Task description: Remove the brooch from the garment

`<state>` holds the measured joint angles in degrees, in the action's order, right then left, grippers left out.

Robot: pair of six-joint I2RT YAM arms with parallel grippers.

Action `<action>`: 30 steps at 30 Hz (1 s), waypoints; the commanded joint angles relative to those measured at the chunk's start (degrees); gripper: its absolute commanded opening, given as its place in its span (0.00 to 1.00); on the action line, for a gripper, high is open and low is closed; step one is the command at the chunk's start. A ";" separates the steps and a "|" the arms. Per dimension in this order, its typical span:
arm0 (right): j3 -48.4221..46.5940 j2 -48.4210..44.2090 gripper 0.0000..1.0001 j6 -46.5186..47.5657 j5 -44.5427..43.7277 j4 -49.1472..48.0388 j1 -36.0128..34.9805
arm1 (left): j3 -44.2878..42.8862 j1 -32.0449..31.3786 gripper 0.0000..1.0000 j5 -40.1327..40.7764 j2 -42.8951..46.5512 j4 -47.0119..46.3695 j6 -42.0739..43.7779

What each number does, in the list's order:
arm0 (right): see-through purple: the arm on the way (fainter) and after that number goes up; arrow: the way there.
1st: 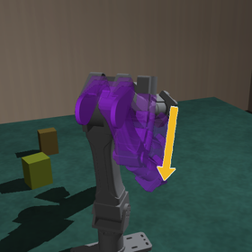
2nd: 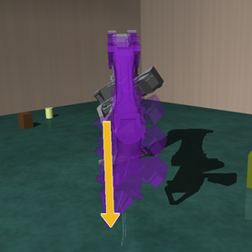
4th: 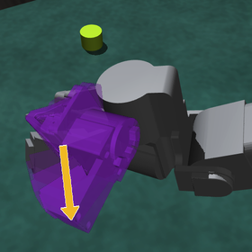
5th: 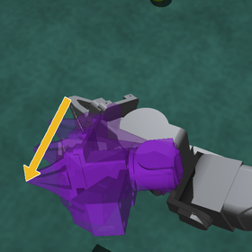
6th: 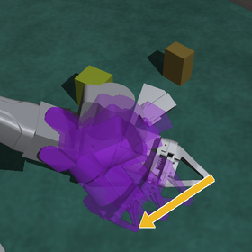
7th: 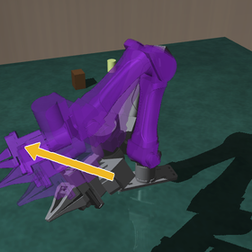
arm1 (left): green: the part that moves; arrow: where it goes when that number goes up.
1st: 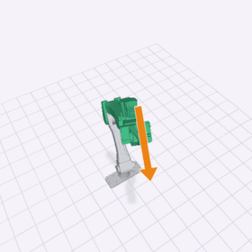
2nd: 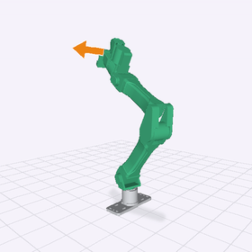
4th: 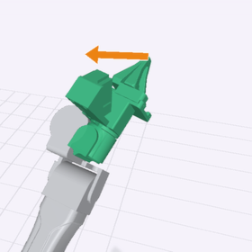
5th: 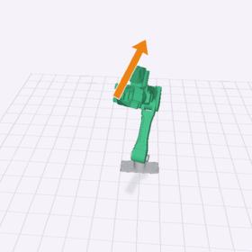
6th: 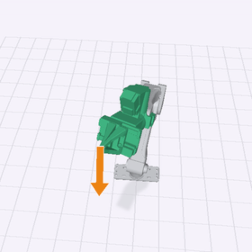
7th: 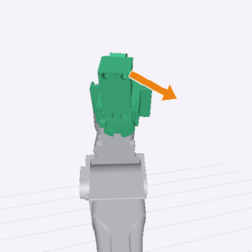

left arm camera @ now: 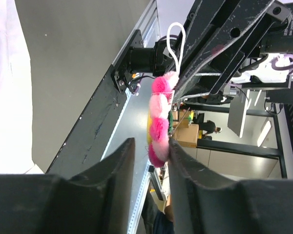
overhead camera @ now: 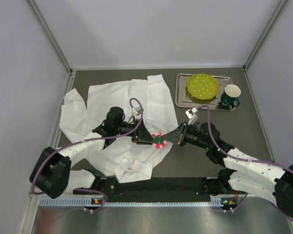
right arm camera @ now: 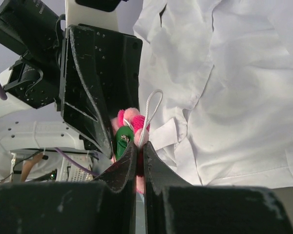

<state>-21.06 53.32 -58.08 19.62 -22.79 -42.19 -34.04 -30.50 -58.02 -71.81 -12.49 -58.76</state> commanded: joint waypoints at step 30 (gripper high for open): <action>2.69 -3.23 0.52 1.83 4.11 -4.62 0.18 | -8.41 -0.44 0.00 3.26 0.09 10.65 4.62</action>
<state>-18.37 47.77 -57.06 19.70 -21.45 -42.19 -39.75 -30.81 -54.94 -73.45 -1.67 -55.33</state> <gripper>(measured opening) 0.485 0.078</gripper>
